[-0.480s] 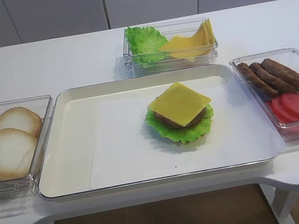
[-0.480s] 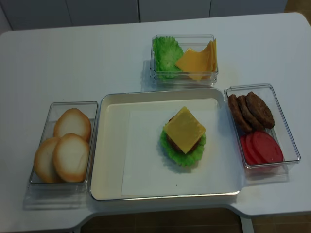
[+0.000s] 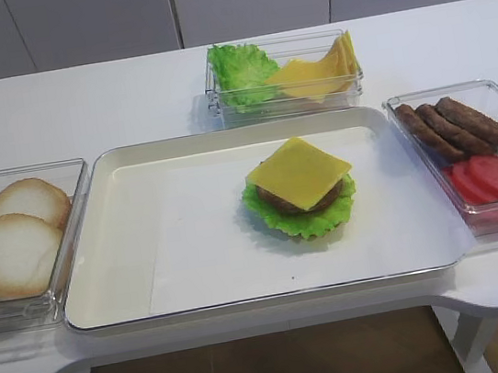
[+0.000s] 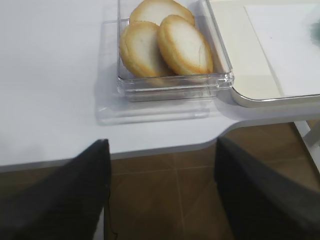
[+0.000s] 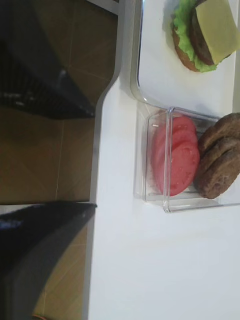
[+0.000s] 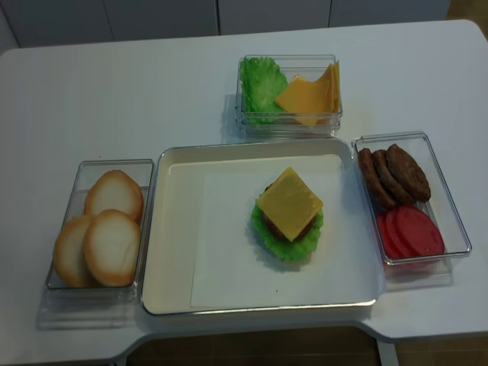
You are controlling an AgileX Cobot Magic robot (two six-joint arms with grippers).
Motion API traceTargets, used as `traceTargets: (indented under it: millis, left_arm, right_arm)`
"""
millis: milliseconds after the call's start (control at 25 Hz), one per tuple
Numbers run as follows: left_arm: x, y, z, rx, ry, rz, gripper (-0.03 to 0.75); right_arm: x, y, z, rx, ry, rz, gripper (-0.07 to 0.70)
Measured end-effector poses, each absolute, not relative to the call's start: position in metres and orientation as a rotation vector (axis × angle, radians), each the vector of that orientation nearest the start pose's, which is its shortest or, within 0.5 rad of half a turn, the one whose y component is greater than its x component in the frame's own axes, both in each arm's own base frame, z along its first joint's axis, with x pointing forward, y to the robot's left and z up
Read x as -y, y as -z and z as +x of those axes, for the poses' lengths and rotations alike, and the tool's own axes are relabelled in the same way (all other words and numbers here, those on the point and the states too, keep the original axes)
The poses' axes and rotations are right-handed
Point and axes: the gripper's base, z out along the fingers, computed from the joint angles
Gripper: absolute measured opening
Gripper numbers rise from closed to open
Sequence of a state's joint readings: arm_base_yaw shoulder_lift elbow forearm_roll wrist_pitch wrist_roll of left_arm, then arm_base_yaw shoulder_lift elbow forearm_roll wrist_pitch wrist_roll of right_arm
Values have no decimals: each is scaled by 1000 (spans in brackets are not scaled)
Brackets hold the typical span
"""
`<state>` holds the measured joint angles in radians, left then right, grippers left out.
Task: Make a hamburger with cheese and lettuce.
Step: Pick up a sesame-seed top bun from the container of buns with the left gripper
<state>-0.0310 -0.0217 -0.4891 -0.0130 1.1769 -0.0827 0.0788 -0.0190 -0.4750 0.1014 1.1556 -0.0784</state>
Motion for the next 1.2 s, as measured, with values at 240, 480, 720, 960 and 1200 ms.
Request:
traceTargets:
  millis: [240,480,720,960,1200]
  left_arm:
    - [1,-265,-12,-2150,82,-54,476]
    - [2,-269,-15,-2152,99,-37,476]
    - [10,-287,-1,-2234,200,-28,476]
    - [12,-310,26,-2273,226,-40,476]
    - [16,-327,55,-2317,271,-55,476]
  right_arm:
    - [-8,-263,-10,-2136,-124,-179,399]
    - [-8,-263,-10,-2136,-124,-179,399]
    - [-8,-263,-10,-2133,-124,-178,399]
    - [-8,-263,-10,-2131,-123,-178,399]
    - [-8,-263,-10,-2131,-124,-176,399]
